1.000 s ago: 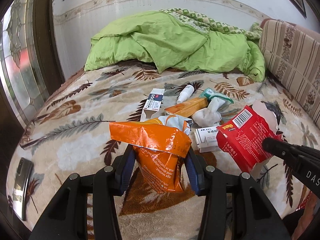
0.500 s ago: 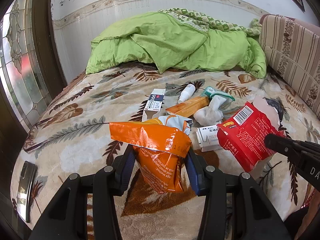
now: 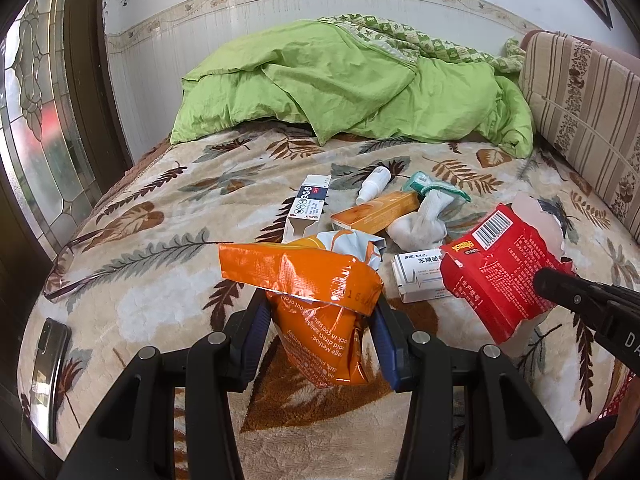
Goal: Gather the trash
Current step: 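Lift the red pack with the right tool while the left tool holds the orange bag, then carry both items over the red basket and open both tools to drop them, then grasp the white medicine box with the left tool, then grasp the pink wrapper ball with the right tool while the left tool holds the white box, then lift the pink ball with the right tool while the left tool holds the white box, then carry both items over the red basket and open both tools to drop them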
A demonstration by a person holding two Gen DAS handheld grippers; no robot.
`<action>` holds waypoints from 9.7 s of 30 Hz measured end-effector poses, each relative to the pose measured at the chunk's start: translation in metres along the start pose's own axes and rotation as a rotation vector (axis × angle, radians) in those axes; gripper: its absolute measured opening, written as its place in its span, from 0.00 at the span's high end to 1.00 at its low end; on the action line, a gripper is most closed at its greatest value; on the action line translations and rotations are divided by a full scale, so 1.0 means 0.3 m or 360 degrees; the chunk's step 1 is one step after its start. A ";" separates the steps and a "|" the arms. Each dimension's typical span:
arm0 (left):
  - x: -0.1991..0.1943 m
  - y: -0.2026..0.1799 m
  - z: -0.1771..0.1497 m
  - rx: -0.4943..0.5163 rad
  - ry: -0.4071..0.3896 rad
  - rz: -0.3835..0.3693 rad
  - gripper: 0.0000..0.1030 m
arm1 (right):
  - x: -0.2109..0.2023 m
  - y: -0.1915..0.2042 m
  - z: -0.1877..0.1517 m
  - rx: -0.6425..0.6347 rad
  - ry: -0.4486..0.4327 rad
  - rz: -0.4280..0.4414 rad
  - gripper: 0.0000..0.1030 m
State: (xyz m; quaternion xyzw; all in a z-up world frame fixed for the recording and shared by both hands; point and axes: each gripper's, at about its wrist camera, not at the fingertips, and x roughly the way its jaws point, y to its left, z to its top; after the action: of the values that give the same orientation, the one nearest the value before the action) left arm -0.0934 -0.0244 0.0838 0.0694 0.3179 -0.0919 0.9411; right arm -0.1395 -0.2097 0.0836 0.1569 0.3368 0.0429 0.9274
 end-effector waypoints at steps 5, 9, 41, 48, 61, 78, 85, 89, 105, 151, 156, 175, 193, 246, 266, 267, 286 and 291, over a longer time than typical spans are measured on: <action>0.000 0.002 0.001 0.0000 0.0002 -0.0002 0.55 | -0.022 -0.019 0.001 0.0061 0.0007 0.0003 0.97; 0.004 -0.013 -0.013 -0.0006 0.0055 -0.0058 0.55 | -0.054 -0.027 0.000 0.0096 0.0011 0.0009 0.97; -0.202 -0.214 -0.032 0.0174 0.0091 -0.0297 0.55 | -0.420 -0.107 -0.026 0.0181 -0.0174 -0.0035 0.97; -0.227 -0.247 -0.026 0.0209 0.0076 -0.0320 0.55 | -0.467 -0.148 -0.040 0.0219 -0.0197 -0.0054 0.97; -0.286 -0.373 -0.007 0.0311 0.0057 -0.0450 0.55 | -0.589 -0.259 -0.090 0.0317 -0.0241 -0.0153 0.97; -0.402 -0.851 -0.060 0.0630 0.0322 -0.1151 0.55 | -0.940 -0.634 -0.313 0.0655 -0.0276 -0.0666 0.97; -0.440 -1.053 -0.144 0.0808 0.0445 -0.1361 0.52 | -1.001 -0.746 -0.424 0.0805 -0.0206 -0.0804 0.96; -0.450 -1.082 -0.164 0.0841 0.0458 -0.1392 0.37 | -1.000 -0.789 -0.468 0.0888 -0.0141 -0.0817 0.84; -0.303 -0.735 -0.008 0.0447 0.0391 -0.1145 0.37 | -0.830 -0.642 -0.295 0.0697 -0.0151 -0.0576 0.76; 0.323 -0.377 0.073 0.0559 0.0691 -0.0926 0.31 | -0.268 -0.406 0.023 0.0383 0.0102 -0.0154 0.67; 0.357 -0.421 0.048 0.0506 0.0665 -0.0723 0.43 | -0.270 -0.415 0.012 0.0383 0.0107 -0.0169 0.63; 0.202 -0.075 -0.039 -0.0055 0.0496 -0.0353 0.48 | 0.095 -0.230 0.127 0.0163 0.0300 -0.0079 0.60; 0.230 -0.050 -0.019 -0.0080 0.0428 -0.0267 0.48 | 0.304 -0.175 0.131 0.0045 0.0369 -0.0217 0.80; 0.115 -0.067 0.019 -0.0017 0.0191 -0.0276 0.48 | 0.032 -0.045 0.050 -0.0010 0.0011 -0.0157 0.80; -0.271 -0.657 -0.048 0.0546 0.0315 -0.1167 0.48 | -0.695 -0.503 -0.202 0.0537 -0.0091 -0.0421 0.80; -0.287 -0.690 -0.052 0.0568 0.0322 -0.1197 0.48 | -0.732 -0.537 -0.226 0.0585 -0.0098 -0.0452 0.80; -0.467 -1.122 -0.164 0.0919 0.0496 -0.1503 0.48 | -0.984 -0.807 -0.432 0.0948 -0.0136 -0.0630 0.79; -0.463 -1.143 -0.162 0.0911 0.0503 -0.1499 0.48 | -0.988 -0.818 -0.460 0.0985 -0.0125 -0.0625 0.78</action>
State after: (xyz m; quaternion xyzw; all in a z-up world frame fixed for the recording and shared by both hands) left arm -0.3047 -0.3312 0.1057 0.1851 0.4138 -0.5723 0.6834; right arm -0.4622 -0.4609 0.0864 0.3638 0.3216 -0.2459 0.8389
